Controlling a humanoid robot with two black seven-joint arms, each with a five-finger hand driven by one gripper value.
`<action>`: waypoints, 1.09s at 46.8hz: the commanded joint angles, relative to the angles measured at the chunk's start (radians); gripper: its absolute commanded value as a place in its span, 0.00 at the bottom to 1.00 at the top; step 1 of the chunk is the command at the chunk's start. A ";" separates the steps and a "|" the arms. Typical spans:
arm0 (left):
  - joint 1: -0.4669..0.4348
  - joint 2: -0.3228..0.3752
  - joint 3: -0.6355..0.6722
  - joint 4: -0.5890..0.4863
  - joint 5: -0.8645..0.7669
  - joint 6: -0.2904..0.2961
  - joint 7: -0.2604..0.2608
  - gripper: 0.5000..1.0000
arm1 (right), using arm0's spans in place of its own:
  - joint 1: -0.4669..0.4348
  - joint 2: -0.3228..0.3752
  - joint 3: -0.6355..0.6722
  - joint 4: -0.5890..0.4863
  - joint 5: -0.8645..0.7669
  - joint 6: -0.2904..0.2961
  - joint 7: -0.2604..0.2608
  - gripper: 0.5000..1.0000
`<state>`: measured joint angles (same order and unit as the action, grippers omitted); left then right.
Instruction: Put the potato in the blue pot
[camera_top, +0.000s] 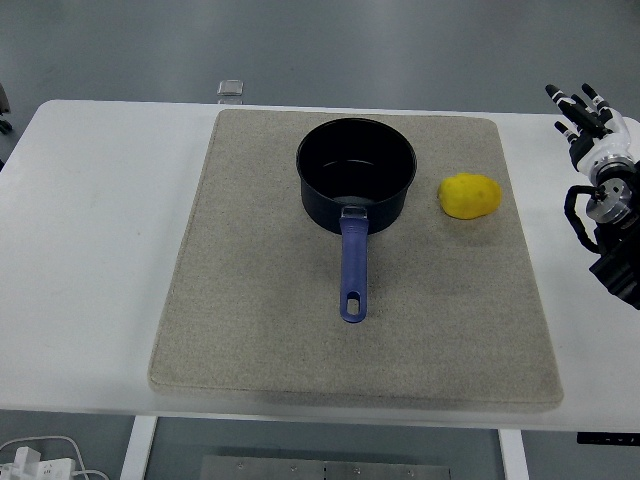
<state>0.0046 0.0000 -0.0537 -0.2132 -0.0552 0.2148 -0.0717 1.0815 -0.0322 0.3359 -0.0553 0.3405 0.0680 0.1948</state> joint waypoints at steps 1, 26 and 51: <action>0.000 0.000 0.000 0.000 0.000 0.000 0.001 0.99 | 0.000 0.000 0.000 0.000 0.000 -0.001 0.000 0.86; -0.002 0.000 0.000 -0.002 0.000 -0.002 0.000 0.99 | -0.017 -0.005 -0.003 0.000 -0.031 0.194 0.003 0.86; -0.002 0.000 0.000 -0.003 0.001 -0.002 0.000 0.98 | -0.060 -0.149 -0.072 0.000 -0.121 0.543 0.037 0.86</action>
<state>0.0031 0.0000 -0.0534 -0.2164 -0.0538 0.2131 -0.0718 1.0244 -0.1686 0.2874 -0.0554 0.2192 0.6089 0.2292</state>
